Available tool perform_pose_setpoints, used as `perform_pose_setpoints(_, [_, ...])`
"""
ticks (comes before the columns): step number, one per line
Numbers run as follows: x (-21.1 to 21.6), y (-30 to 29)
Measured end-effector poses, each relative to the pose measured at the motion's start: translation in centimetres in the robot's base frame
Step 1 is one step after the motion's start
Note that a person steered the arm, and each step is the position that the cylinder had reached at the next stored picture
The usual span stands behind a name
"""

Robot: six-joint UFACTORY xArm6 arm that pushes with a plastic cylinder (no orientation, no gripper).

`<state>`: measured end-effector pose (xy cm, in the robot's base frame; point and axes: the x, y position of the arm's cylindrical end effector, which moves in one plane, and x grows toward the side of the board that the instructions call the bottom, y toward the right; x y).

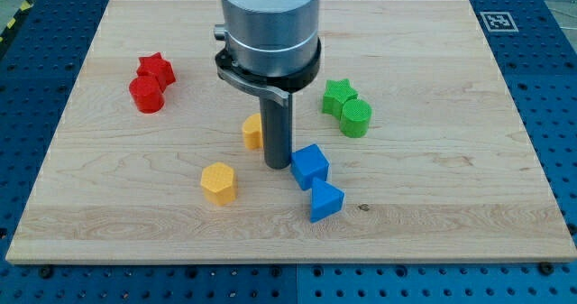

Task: Push the yellow heart to the top side

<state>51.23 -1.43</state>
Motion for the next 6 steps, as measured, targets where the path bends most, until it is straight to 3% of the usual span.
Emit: perform_pose_setpoints(6, [-3.3, -3.5])
